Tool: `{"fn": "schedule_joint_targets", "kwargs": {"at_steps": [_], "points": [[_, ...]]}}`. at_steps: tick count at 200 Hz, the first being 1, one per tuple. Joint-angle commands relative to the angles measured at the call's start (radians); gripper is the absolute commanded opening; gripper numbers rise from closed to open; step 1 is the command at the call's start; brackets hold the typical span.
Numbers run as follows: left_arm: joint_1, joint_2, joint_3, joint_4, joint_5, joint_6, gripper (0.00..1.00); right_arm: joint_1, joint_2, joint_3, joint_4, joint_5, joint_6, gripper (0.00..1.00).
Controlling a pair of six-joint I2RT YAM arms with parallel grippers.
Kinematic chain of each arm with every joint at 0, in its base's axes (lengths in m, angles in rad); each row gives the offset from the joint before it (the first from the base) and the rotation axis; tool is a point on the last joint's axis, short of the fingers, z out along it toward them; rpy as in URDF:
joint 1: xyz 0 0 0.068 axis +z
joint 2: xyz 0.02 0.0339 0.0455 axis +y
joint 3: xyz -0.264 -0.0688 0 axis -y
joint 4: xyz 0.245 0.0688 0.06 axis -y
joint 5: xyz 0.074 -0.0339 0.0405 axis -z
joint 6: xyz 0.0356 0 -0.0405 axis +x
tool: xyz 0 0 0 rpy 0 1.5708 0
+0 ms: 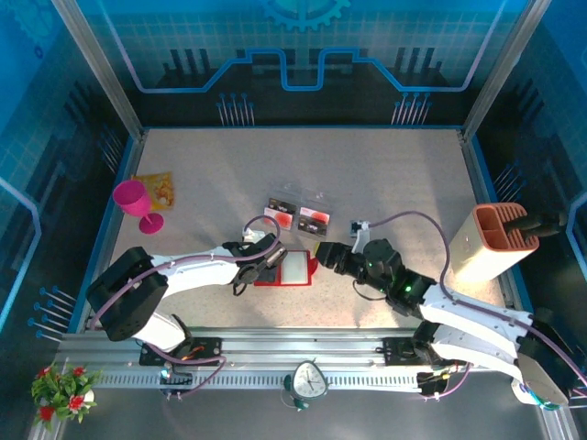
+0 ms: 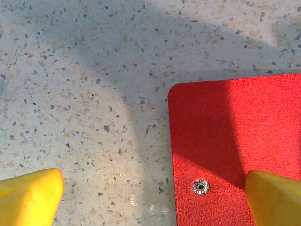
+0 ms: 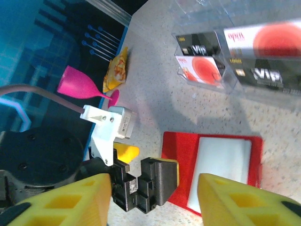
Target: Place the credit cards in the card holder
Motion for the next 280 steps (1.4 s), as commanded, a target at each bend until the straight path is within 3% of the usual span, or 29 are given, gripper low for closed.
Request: {"fn": "schedule_joint_targets", "kwargs": {"at_steps": [1, 42, 64, 116, 200, 280], "points": [[0.006, -0.010, -0.013, 0.028, -0.007, -0.030, 0.99, -0.011, 0.039, 0.066, -0.315, 0.001, -0.146, 0.46], [0.005, -0.009, -0.009, 0.028, -0.010, -0.023, 0.99, 0.006, 0.234, 0.143, -0.226, -0.076, -0.176, 0.28], [0.006, -0.012, -0.013, 0.046, -0.004, -0.017, 0.99, 0.008, 0.322, 0.185, -0.200, -0.096, -0.199, 0.23], [0.006, -0.004, -0.020, 0.068, -0.002, -0.016, 0.99, 0.001, 0.446, 0.230, -0.173, -0.091, -0.233, 0.19], [0.006, -0.010, -0.045, 0.080, 0.002, -0.021, 0.99, -0.019, 0.526, 0.113, -0.069, -0.046, -0.198, 0.15], [0.023, -0.115, 0.016, 0.053, 0.122, -0.020, 0.99, -0.020, 0.547, 0.047, -0.004, -0.052, -0.158, 0.14]]}}
